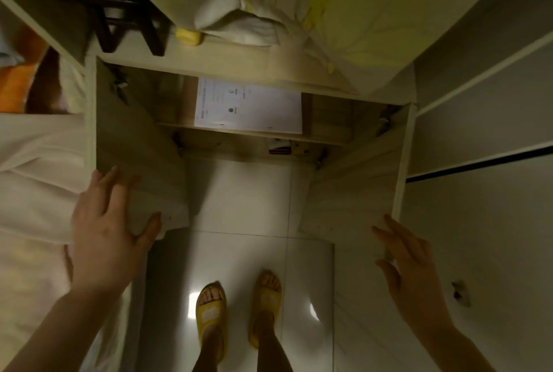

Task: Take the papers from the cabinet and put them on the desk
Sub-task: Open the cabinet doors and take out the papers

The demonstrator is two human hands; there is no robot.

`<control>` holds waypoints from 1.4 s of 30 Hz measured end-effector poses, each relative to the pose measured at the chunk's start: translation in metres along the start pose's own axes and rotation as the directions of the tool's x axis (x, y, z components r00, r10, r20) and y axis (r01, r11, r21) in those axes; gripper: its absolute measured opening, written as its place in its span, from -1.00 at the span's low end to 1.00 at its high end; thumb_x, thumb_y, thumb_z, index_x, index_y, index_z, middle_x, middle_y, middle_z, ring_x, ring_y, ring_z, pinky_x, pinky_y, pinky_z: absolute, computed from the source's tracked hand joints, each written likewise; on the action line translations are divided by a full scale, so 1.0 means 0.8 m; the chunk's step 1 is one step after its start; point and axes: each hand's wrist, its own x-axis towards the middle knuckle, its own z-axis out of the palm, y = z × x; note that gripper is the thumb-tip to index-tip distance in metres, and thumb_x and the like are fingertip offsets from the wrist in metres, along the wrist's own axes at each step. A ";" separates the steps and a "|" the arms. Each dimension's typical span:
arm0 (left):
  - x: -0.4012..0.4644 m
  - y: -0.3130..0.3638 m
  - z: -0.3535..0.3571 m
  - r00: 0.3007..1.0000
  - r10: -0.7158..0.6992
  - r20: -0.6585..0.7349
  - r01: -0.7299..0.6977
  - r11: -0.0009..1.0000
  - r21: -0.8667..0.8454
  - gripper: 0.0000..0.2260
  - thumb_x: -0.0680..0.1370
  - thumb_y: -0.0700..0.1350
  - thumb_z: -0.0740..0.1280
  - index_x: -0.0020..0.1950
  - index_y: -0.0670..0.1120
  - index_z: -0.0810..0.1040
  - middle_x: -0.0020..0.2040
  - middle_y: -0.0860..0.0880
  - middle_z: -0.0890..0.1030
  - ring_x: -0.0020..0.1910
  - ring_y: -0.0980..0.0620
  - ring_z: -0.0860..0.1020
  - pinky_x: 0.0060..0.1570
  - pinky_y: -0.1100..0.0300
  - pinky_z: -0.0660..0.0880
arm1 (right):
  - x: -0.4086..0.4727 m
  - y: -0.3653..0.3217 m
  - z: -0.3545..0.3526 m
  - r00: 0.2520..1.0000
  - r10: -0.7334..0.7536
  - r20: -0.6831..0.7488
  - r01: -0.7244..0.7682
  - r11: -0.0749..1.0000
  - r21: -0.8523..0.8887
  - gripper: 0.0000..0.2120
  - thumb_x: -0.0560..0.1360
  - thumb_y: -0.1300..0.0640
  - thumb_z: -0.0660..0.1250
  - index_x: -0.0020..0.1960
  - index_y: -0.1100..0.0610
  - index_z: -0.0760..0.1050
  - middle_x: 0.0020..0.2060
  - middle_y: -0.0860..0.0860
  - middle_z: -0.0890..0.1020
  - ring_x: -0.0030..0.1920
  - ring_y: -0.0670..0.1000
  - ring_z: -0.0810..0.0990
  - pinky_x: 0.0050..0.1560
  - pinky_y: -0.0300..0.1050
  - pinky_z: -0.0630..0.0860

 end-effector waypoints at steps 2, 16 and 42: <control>-0.001 0.011 0.001 1.000 0.013 -0.010 -0.013 1.000 -0.024 -0.41 0.37 0.10 0.21 0.32 -0.17 0.32 0.35 -0.32 0.36 0.37 -0.32 0.25 0.29 -0.19 0.24 | -0.004 0.002 0.000 0.999 0.031 0.005 -0.031 0.999 -0.036 -0.43 0.27 0.38 0.48 0.24 0.12 0.46 0.32 0.07 0.43 0.09 0.01 0.32 0.05 -0.16 0.38; 0.087 0.077 0.074 0.993 0.095 0.063 -0.086 0.988 -0.132 -0.50 0.36 -0.01 0.33 0.27 -0.14 0.42 0.21 -0.24 0.50 0.13 -0.29 0.48 0.14 -0.15 0.40 | 0.161 -0.115 0.084 0.996 -0.068 -0.054 0.068 0.998 0.012 -0.53 0.47 -0.01 0.25 0.35 0.04 0.33 0.33 0.10 0.44 0.25 0.19 0.40 0.19 -0.08 0.25; 0.271 -0.024 0.292 0.975 -0.184 0.127 0.213 0.938 -0.273 -0.50 0.47 0.16 0.30 0.38 0.14 0.32 0.43 -0.14 0.27 0.37 -0.27 0.23 0.35 -0.20 0.20 | 0.401 -0.032 0.303 0.987 0.162 0.021 -0.163 0.984 0.072 -0.47 0.42 -0.12 0.30 0.35 -0.10 0.28 0.33 0.21 0.39 0.34 0.28 0.30 0.32 0.18 0.25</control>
